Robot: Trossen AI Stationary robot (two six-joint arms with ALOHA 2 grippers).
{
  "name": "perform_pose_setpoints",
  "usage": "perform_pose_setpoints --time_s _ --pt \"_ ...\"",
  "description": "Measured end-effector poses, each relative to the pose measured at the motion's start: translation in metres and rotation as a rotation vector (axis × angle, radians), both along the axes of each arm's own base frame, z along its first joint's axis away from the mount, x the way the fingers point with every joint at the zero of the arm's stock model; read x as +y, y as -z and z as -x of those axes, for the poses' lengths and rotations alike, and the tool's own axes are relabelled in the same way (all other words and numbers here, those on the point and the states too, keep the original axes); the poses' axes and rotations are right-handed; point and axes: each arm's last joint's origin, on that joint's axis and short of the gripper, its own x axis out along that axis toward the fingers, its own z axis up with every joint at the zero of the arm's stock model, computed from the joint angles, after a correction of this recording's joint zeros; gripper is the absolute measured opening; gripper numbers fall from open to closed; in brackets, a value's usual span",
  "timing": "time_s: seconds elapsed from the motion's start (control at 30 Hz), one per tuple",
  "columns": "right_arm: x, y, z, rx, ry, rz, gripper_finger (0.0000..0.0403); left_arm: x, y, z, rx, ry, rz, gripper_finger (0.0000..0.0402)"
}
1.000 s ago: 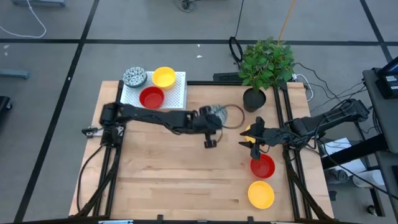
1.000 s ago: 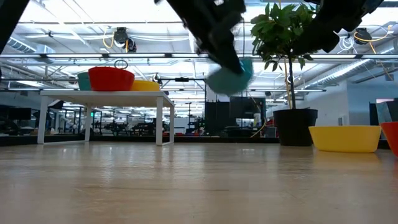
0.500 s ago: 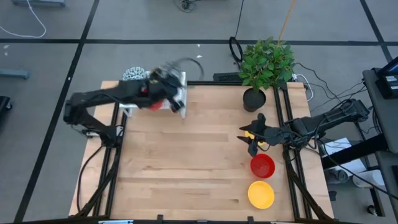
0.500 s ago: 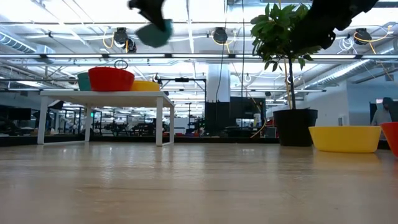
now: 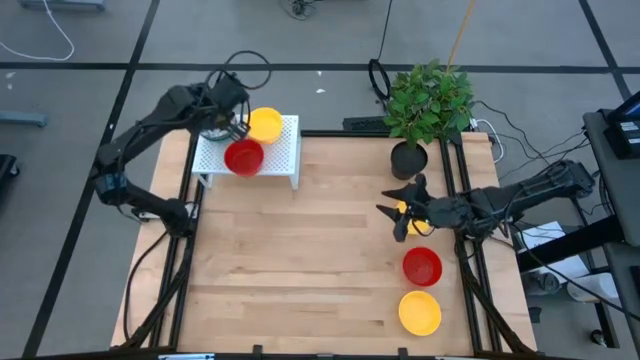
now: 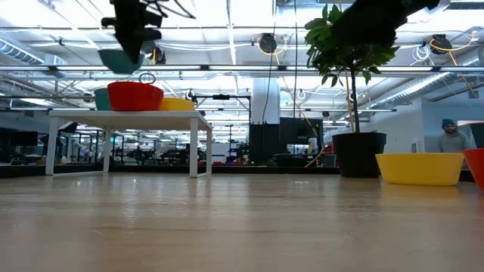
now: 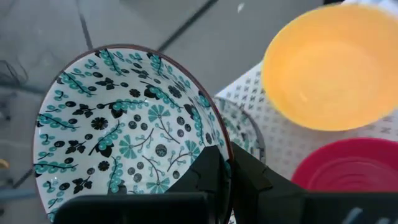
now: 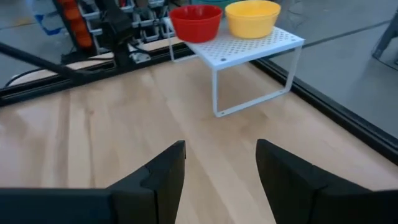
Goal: Pick & Place Mini bowls
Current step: Stack the blue patterned bowl on top of the blue patterned bowl on the shelf
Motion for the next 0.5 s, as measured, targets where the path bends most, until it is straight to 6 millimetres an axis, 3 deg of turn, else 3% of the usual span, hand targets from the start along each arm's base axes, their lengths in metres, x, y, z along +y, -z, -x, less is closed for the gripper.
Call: perform_pose_setpoints --time_s 0.23,0.5 --pt "-0.008 0.004 -0.007 0.015 0.053 -0.007 0.0187 0.025 0.012 0.012 -0.052 -0.086 0.154 0.0016" --pt "-0.008 0.014 -0.017 0.058 0.070 -0.009 0.0187 0.039 0.028 0.004 -0.017 -0.092 0.240 0.0016"
